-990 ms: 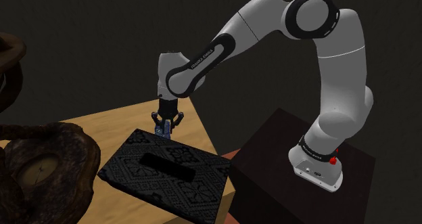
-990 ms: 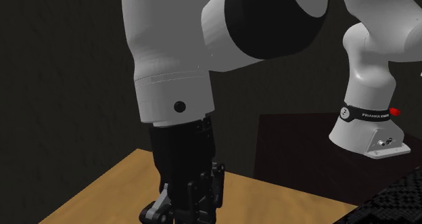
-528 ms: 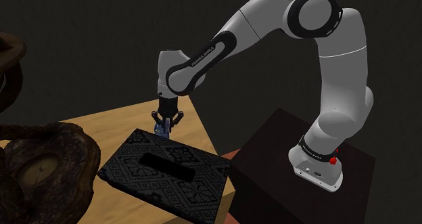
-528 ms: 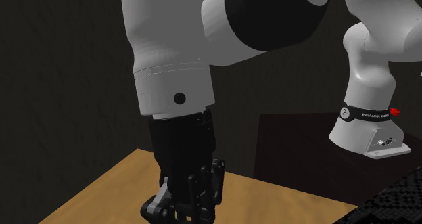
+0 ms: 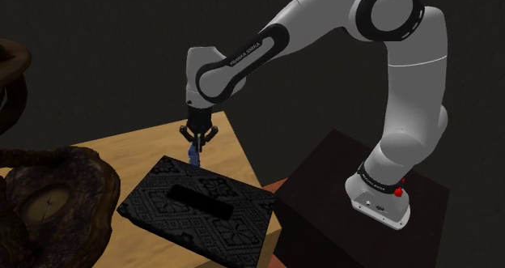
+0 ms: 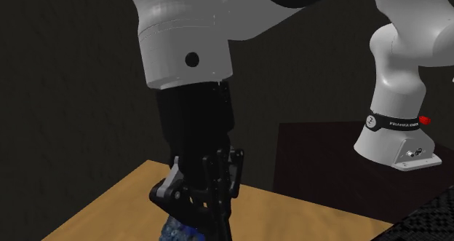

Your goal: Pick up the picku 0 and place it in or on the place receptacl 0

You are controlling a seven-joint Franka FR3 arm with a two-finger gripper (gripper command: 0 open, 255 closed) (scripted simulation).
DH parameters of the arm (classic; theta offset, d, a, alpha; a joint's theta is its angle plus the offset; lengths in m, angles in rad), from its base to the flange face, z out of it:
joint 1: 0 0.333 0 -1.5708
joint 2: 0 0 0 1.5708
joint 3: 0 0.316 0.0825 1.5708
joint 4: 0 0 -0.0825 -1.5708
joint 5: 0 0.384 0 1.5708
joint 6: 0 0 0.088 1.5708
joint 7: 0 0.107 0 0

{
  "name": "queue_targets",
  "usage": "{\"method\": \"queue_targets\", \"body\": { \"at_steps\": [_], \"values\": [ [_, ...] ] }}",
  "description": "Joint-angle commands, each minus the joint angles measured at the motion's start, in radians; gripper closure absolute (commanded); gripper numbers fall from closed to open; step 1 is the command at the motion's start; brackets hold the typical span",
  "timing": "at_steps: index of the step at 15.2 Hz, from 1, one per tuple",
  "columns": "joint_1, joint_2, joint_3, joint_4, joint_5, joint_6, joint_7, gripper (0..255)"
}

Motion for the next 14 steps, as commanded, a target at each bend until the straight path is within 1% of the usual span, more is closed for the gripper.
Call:
{"method": "queue_targets", "body": {
  "at_steps": [1,14],
  "values": [
    [-0.007,-0.016,0.007,0.002,0.008,-0.019,-0.001,255],
    [-0.04,-0.115,0.042,0.06,0.056,-0.161,0.005,255]
  ]
}}
